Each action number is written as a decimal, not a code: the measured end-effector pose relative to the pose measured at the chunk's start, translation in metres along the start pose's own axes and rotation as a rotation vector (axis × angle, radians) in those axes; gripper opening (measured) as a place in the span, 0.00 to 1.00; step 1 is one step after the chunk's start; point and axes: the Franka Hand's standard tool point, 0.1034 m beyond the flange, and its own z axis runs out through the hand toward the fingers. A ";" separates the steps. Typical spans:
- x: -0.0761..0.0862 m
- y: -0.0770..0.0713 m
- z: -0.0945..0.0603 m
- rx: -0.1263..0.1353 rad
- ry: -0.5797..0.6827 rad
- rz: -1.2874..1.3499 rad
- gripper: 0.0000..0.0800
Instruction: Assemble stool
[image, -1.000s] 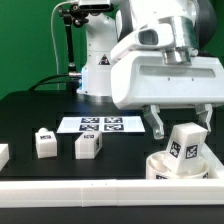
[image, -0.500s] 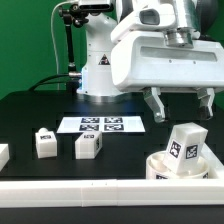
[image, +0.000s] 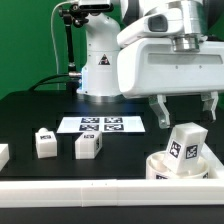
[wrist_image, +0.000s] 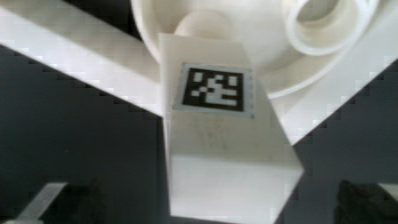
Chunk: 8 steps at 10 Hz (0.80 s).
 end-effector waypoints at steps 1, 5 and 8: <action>0.001 -0.002 0.000 0.023 -0.065 0.005 0.81; -0.003 -0.017 -0.004 0.110 -0.315 0.023 0.81; 0.001 -0.006 -0.001 0.117 -0.339 -0.045 0.81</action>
Offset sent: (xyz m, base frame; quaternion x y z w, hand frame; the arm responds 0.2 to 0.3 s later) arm -0.0014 -0.0046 -0.0011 0.0059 -0.1898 -0.0003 0.9818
